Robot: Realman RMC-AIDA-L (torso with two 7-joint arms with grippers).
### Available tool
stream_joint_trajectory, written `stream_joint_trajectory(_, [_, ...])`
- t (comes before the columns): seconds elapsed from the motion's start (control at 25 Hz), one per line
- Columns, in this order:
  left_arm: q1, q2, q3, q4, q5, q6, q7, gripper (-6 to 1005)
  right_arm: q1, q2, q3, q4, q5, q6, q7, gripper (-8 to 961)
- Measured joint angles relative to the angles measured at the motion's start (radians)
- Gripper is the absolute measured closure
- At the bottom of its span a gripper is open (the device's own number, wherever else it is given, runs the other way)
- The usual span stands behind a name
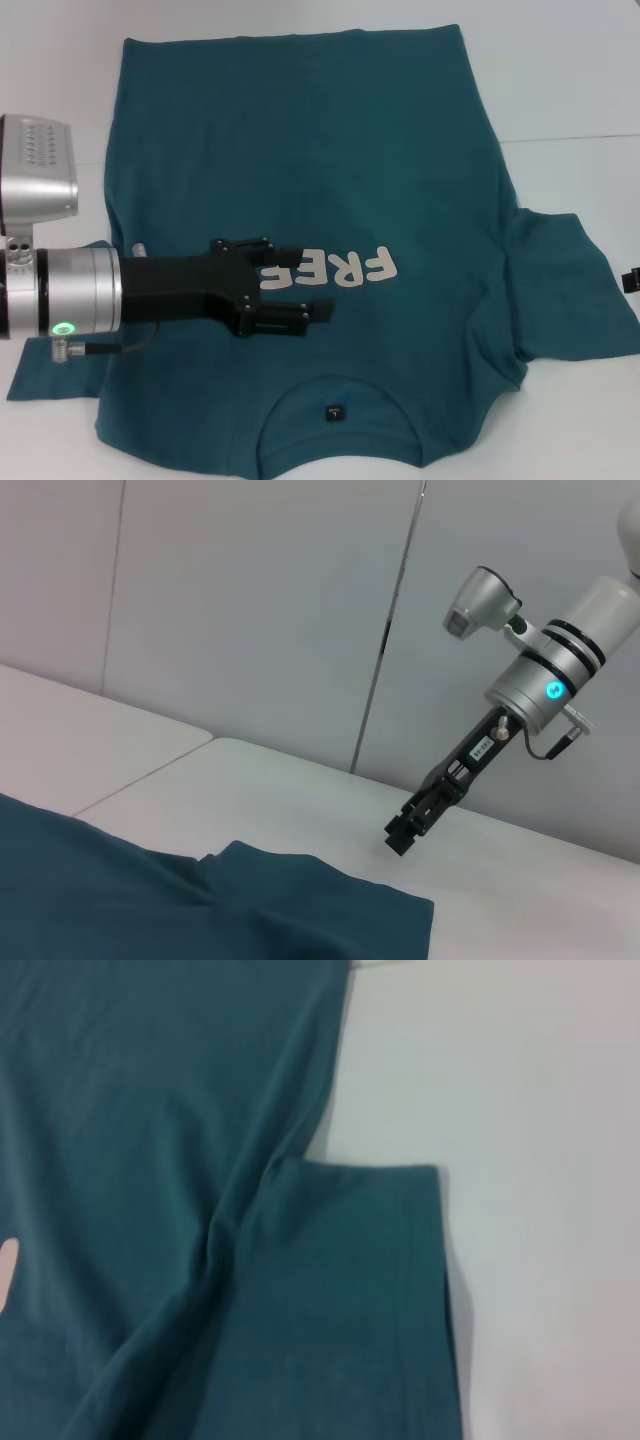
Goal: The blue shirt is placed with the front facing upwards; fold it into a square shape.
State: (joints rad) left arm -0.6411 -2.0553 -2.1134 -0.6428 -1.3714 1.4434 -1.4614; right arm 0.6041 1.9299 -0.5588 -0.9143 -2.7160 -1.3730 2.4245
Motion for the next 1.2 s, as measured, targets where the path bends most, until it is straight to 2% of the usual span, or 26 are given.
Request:
stream_joint_trajectory(0.6, [-0.01,-0.008,0.001,-0.001,0.003,-0.011,-0.001,123,-0.013,0.001,0.007,0.052,0.005,0.023,0.013,55])
stream_joint_trajectory(0.92, [-0.015,-0.008,0.001,-0.005,0.023,-0.017,0.0,123,-0.006,0.011,0.007,0.064,0.016,0.042,0.008,56])
stream_joint_trajectory(1.2, [-0.015,-0.012,0.0,-0.006,0.025,-0.017,-0.001,123,-0.001,0.007,0.007,0.111,0.044,0.067,0.006,56])
